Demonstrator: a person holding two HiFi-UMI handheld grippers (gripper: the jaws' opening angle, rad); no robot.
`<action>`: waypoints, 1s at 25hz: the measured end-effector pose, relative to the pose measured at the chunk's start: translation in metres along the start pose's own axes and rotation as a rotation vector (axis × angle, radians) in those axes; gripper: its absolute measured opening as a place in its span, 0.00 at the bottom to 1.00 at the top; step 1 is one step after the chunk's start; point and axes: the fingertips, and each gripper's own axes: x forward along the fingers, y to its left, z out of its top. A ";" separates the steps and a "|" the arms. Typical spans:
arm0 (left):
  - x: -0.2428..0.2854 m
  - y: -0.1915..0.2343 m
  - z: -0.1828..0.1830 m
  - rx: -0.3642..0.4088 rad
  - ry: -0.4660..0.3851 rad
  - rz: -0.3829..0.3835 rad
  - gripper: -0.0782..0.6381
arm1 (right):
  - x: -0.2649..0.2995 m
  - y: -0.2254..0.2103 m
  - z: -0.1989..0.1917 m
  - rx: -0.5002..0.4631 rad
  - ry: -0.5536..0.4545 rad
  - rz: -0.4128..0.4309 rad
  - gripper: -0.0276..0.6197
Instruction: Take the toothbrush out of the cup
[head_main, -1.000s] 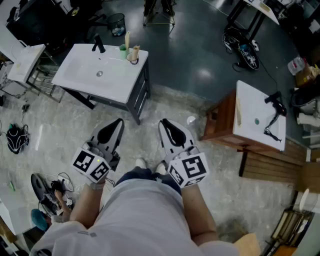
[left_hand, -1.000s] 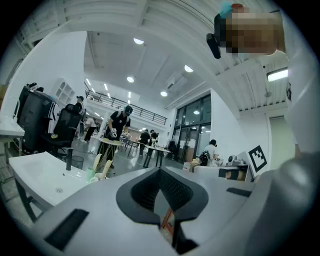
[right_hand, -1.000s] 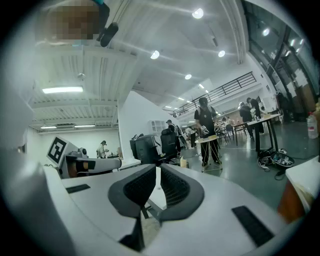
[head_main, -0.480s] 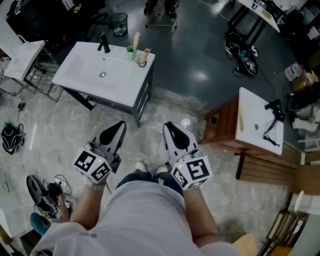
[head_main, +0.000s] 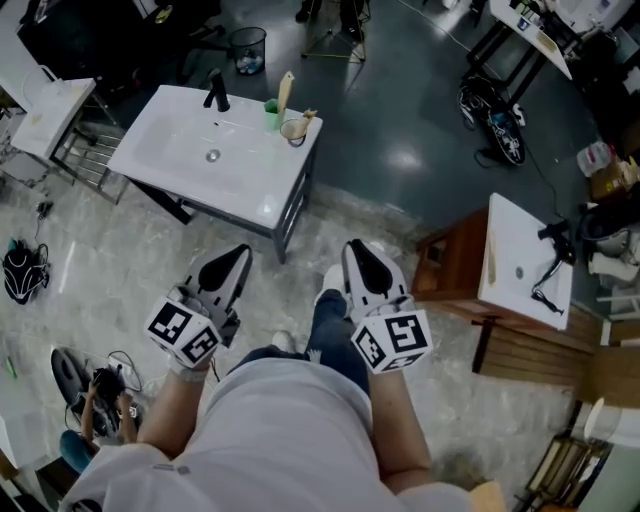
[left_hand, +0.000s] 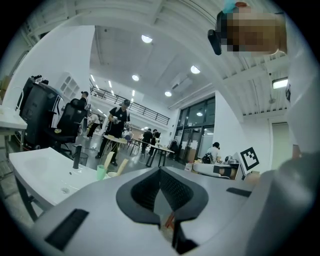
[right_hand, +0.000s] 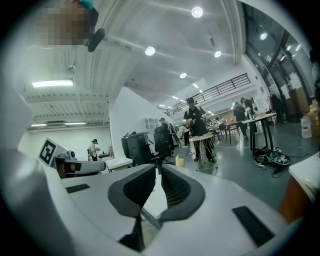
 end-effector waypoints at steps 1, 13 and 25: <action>0.004 0.006 0.003 0.002 -0.003 0.009 0.13 | 0.008 -0.004 0.001 0.002 0.001 0.004 0.11; 0.102 0.093 0.020 -0.006 0.010 0.156 0.13 | 0.144 -0.088 0.000 0.028 0.072 0.135 0.11; 0.214 0.176 0.037 -0.040 0.024 0.334 0.13 | 0.288 -0.181 0.009 0.025 0.186 0.306 0.11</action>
